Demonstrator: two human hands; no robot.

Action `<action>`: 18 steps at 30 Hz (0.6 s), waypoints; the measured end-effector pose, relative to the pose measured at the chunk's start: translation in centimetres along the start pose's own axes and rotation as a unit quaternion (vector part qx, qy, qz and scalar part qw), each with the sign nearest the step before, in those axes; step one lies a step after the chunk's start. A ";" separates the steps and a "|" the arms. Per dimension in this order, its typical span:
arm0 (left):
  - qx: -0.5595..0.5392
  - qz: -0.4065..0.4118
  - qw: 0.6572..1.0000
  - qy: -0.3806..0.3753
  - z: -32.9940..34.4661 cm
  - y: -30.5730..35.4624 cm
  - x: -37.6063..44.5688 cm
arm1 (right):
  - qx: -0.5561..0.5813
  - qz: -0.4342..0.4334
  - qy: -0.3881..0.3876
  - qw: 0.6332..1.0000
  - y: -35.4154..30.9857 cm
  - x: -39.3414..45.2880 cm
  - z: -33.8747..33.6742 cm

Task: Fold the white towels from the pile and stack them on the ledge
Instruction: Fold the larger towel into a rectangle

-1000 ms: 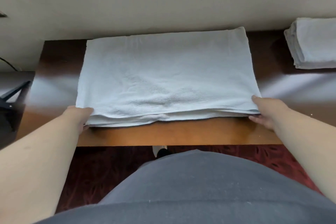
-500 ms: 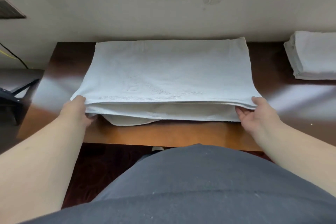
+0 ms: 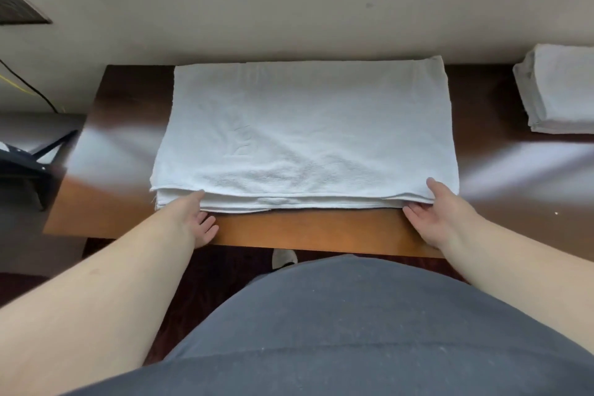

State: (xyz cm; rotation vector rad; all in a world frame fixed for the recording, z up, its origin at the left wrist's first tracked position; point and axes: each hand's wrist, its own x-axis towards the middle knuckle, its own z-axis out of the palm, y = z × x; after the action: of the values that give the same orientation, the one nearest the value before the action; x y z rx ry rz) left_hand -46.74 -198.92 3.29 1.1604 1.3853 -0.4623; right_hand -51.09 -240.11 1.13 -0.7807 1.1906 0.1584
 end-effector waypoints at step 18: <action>0.299 0.028 0.859 -0.415 11.3 -6.9 -10.9 | 0.083 -0.065 -0.017 0.994 1.6 -5.1 7.8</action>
State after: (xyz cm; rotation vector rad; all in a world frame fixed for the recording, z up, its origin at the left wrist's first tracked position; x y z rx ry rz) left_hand -48.96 -215.17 8.32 1.2478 0.4416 -1.2435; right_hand -47.84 -232.66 5.99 -0.7033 1.1026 -0.0348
